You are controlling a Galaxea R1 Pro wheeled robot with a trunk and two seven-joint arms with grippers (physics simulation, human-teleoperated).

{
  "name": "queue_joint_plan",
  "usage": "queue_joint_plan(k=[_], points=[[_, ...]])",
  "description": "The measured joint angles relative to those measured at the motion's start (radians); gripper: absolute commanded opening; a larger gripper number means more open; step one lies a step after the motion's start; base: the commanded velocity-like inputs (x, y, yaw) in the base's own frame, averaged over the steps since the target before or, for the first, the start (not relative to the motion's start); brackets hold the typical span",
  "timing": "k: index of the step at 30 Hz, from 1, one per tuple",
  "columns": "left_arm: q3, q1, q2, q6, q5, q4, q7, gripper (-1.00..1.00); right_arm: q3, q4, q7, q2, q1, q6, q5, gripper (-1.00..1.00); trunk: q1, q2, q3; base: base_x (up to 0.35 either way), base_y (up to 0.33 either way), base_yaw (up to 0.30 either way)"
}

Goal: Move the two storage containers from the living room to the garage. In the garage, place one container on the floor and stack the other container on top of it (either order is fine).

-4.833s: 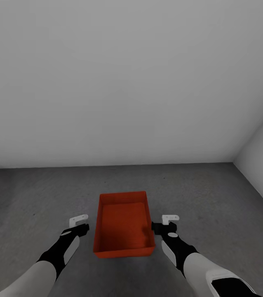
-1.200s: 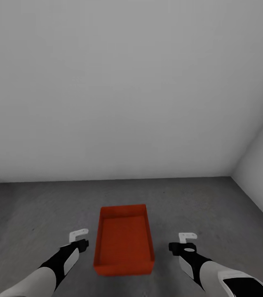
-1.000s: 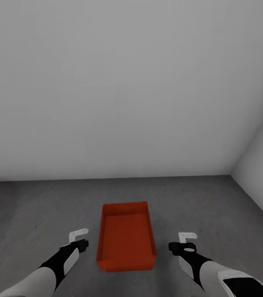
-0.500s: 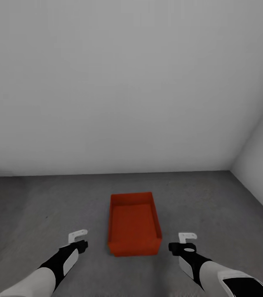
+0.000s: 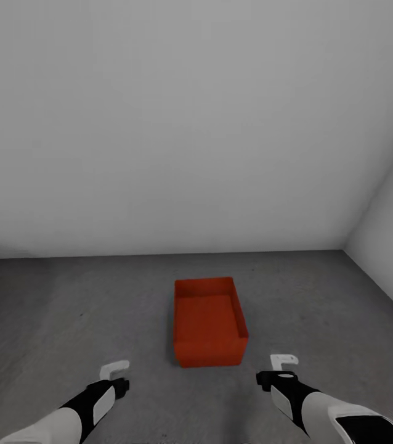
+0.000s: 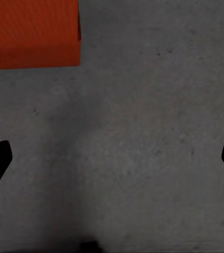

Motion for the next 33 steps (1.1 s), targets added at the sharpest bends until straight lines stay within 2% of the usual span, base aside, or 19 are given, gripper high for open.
queue_joint_plan(k=[1, 4, 7, 9, 14, 17, 21, 26, 29, 33], points=[[0.0, 0.0, 0.001, -0.002, 0.0, 0.046, -0.002, 1.0, -0.001, 0.001, -0.002, -0.001, 0.017, 0.005, 0.0, 1.0, 0.0, 0.0, 0.0, -0.031, 0.021, 0.0], [0.0, 0.0, 0.004, -0.002, 0.001, 0.105, -0.003, 1.0, -0.001, 0.001, -0.005, -0.006, 0.072, 0.009, -0.001, 1.0, 0.0, 0.0, 0.0, -0.018, 0.012, 0.0], [0.0, 0.005, 0.006, 0.0, 0.001, 0.13, -0.002, 1.0, -0.002, 0.001, -0.005, -0.012, 0.15, 0.006, -0.001, 1.0, 0.0, 0.0, 0.0, -0.006, 0.004, 0.0], [0.0, 0.007, 0.006, 0.0, 0.001, 0.134, -0.002, 1.0, 0.0, 0.001, -0.004, -0.013, 0.177, 0.005, 0.0, 1.0, 0.0, 0.0, 0.0, -0.003, 0.002, 0.0], [-0.001, 0.014, 0.006, 0.0, -0.005, 0.14, -0.003, 1.0, 0.0, 0.001, -0.003, -0.014, 0.288, 0.002, 0.0, 1.0, 0.0, 0.0, 0.0, 0.0, 0.0, 0.0], [0.0, 0.048, 0.007, -0.001, -0.006, 0.142, -0.003, 1.0, -0.001, 0.001, -0.002, -0.012, 0.374, -0.008, 0.0, 1.0, 0.0, 0.0, 0.0, 0.0, 0.0, 0.0], [0.0, 0.108, 0.012, -0.001, -0.006, 0.142, -0.003, 1.0, 0.001, 0.0, 0.0, -0.009, 0.451, -0.022, 0.001, 1.0, 0.0, 0.0, 0.0, 0.0, 0.0, 0.0], [-0.001, 0.157, 0.013, -0.001, -0.006, 0.142, -0.003, 1.0, 0.002, 0.0, 0.003, -0.007, 0.506, -0.033, 0.007, 1.0, 0.0, 0.0, 0.0, 0.0, 0.0, 0.0], [0.0, 0.201, 0.012, -0.002, -0.007, 0.142, -0.003, 1.0, 0.002, -0.001, 0.018, -0.004, 0.549, -0.074, 0.009, 1.0, 0.0, 0.0, 0.0, 0.0, 0.0, 0.0], [0.0, 0.221, 0.012, -0.01, -0.004, 0.141, -0.003, 1.0, 0.004, -0.001, 0.051, -0.003, 0.587, -0.123, 0.011, 1.0, 0.0, 0.0, 0.0, 0.0, 0.0, 0.0]])
